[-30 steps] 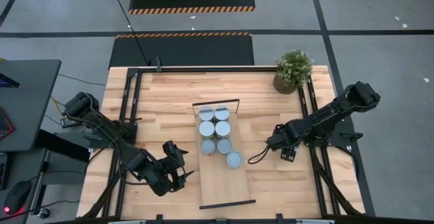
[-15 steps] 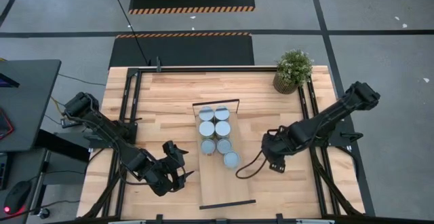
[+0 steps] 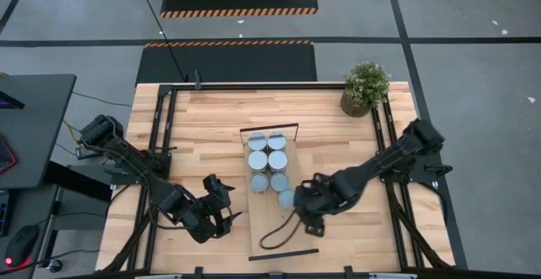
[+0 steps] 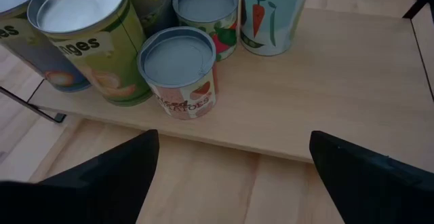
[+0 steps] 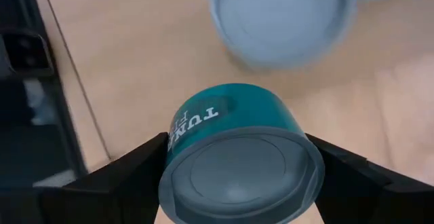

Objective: Pick and place cans onto a shelf
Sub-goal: Put the small canned tuna on the shelf

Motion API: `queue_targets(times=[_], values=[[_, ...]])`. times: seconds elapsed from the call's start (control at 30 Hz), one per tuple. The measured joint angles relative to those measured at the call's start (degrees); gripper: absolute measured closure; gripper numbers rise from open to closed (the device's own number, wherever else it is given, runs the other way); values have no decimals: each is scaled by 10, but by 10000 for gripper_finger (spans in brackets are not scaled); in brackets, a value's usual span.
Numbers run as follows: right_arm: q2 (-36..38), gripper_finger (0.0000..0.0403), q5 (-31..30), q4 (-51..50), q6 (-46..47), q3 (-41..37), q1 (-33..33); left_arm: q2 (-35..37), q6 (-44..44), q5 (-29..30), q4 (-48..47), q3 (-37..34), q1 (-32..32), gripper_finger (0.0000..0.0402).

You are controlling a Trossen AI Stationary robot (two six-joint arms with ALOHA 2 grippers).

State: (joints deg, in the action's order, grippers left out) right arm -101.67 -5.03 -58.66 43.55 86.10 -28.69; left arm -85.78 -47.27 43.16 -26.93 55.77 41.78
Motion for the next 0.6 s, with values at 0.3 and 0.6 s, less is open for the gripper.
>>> queue_targets(times=[0.3, 0.6], values=[[-107, 90, 75, 0, 33, 92, 18, 0, 4, 0, 0, 0, 0, 15], [-156, 90, 101, 10, 78, 103, 16, 0, 5, 0, -1, 0, 0, 15]])
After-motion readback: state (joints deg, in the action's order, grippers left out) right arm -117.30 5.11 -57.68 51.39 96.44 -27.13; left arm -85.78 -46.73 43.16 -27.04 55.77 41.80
